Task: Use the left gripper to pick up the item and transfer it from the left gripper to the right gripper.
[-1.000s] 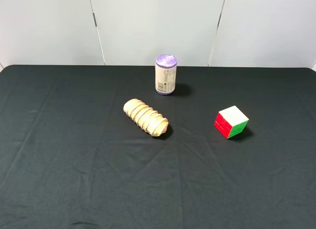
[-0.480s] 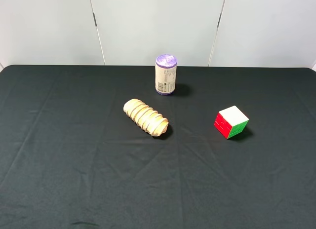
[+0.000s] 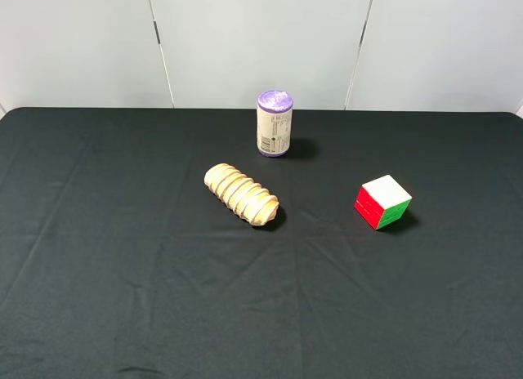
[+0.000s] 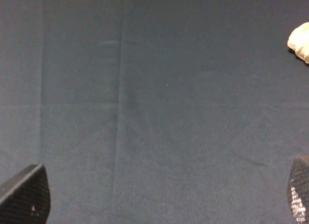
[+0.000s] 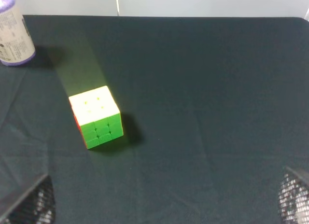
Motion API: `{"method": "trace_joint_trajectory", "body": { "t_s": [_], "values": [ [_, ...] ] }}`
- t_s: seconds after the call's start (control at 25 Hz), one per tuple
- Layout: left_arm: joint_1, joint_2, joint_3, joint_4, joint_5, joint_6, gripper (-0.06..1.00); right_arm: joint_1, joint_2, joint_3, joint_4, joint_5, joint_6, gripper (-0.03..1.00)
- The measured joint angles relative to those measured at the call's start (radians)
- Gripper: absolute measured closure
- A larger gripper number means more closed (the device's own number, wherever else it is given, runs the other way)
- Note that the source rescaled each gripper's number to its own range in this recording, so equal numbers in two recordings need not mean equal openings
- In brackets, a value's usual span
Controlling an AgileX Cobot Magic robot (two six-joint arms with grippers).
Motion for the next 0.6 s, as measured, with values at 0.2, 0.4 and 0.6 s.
{"method": "trace_joint_trajectory", "body": {
  "t_s": [0.2,0.4,0.6],
  "values": [
    [0.0,0.0,0.0,0.0,0.0,0.0,-0.01,0.0,0.0,0.0,0.002,0.0,0.0,-0.03],
    [0.0,0.0,0.0,0.0,0.0,0.001,-0.01,0.0,0.0,0.0,0.002,0.0,0.0,-0.03],
    [0.0,0.0,0.0,0.0,0.0,0.001,-0.01,0.0,0.0,0.0,0.002,0.0,0.0,-0.03]
  ]
}}
